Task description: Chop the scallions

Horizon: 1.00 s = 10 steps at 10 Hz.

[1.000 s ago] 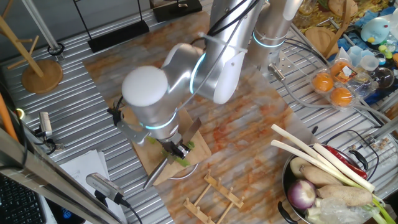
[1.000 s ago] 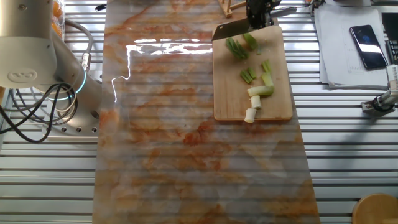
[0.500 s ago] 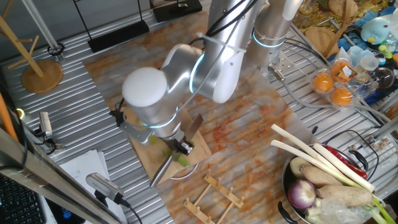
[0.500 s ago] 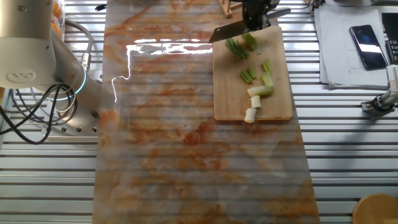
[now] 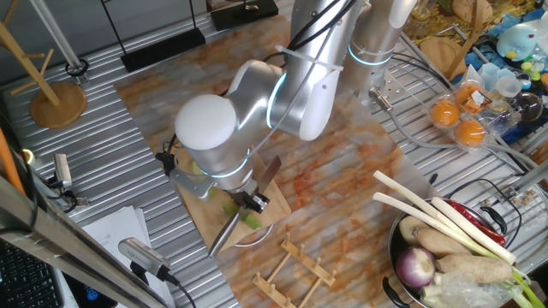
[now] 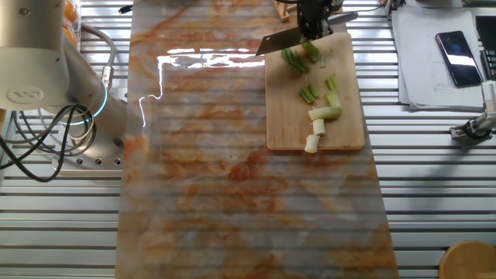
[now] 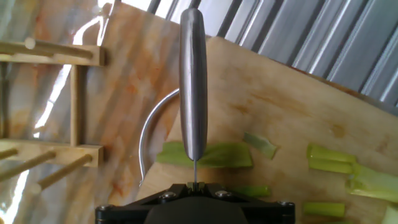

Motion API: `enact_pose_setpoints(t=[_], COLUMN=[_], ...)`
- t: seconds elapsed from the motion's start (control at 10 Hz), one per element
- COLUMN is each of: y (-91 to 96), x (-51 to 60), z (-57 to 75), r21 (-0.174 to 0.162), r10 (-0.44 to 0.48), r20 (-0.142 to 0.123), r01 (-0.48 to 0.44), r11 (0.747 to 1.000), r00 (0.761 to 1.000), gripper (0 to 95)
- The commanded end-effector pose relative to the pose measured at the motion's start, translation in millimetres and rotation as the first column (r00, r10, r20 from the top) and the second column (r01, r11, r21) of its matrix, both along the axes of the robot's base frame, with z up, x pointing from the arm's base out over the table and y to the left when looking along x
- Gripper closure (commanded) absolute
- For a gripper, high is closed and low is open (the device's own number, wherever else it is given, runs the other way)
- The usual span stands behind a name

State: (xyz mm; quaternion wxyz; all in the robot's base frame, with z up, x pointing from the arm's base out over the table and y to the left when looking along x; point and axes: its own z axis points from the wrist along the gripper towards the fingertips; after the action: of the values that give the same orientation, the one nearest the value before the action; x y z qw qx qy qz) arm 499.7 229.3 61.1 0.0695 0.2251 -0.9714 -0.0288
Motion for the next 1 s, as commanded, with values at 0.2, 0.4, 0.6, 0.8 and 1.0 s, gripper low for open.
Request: enact_pose_setpoints(t=[0.2,0.4,0.6,0.8,1.0], y=[-2.1,-3.5,-6.9,-15.8,-24.3], x=[-0.9,-0.5,0.3,2.1,3.5], z=[0.7,0.0,0.1,0.7,1.6], r21=[-0.049,-0.056,-0.063,-0.063,-0.057], r10=[-0.001,-0.001,-0.001,0.014,0.031], r20=[0.002,0.002,0.002,0.001,-0.001], r01=[0.001,0.001,0.001,-0.014,-0.031], r11=[0.999,0.998,0.998,0.998,0.998], r00=[1.000,1.000,1.000,1.000,1.000], gripper=[95.0,95.0,95.0,95.0,95.0])
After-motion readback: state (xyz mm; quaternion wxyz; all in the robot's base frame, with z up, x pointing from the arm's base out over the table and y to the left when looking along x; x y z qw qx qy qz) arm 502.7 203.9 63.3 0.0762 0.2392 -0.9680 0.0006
